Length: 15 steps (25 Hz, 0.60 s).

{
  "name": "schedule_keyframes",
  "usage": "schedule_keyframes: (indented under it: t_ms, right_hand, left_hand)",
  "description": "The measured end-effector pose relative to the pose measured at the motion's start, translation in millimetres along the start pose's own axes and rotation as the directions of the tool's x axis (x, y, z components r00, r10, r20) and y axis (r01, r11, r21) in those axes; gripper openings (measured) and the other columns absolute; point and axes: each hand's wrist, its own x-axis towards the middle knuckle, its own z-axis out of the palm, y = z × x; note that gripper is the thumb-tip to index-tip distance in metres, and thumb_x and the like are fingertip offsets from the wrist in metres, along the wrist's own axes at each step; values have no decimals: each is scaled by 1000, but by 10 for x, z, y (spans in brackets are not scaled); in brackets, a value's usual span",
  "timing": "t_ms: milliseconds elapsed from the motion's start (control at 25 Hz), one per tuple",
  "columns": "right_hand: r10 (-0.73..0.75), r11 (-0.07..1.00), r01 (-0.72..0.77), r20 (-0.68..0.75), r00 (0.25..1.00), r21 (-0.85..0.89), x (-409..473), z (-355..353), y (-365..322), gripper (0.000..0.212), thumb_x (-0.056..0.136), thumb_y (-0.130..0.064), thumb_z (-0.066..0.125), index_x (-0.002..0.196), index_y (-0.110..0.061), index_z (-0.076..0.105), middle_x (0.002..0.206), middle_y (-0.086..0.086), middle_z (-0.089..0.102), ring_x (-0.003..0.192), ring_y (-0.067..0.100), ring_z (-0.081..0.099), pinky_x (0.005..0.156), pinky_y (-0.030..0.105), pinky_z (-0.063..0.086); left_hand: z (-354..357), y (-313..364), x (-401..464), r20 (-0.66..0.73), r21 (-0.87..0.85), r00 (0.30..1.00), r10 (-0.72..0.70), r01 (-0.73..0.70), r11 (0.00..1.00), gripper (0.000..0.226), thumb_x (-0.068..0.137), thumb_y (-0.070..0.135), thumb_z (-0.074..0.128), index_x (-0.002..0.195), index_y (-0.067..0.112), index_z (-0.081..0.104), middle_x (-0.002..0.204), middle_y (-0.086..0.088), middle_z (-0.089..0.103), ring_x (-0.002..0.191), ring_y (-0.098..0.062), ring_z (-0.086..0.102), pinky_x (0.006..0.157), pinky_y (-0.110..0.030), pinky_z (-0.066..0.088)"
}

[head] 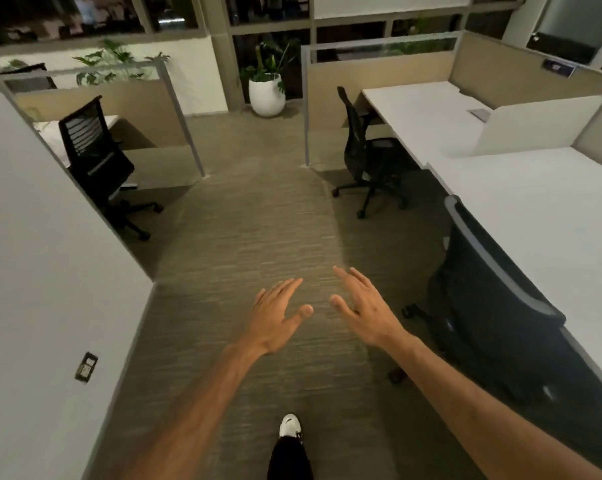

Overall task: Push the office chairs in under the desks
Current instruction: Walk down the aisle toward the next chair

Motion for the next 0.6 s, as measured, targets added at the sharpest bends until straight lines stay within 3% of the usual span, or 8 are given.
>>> schedule_keyframes:
  t_ms: [160,280,600]
  right_hand:
    - [171,985,-170,-106,980,23,413,-320,499,69,102,-64,35,161,-32,18,168,-12,20,154,4,1,126,40,15]
    - [317,948,-317,-211,925,36,545,-605,801,69,104,-59,39,162,-31,15,169,-13,17,155,7,0,124,35,11]
    - [515,828,-556,-483,708,69,266,-1388,1635,72,102,-66,35,162,-31,17,169,-9,20,155,8,5,127,39,14]
  left_hand:
    - [118,92,1139,98,-26,983,153,-151,988,72,100,63,40,161,29,24,169,3,20,155,-11,15,125,-39,4]
    - [224,305,1982,175,-39,946,273,-270,962,74,97,69,37,161,32,25,169,4,20,154,-10,15,124,-40,5]
    - [910,1519,3371,364,-105,730,579,-585,804,70,99,69,39,159,34,26,168,5,24,154,-11,17,126,-50,14]
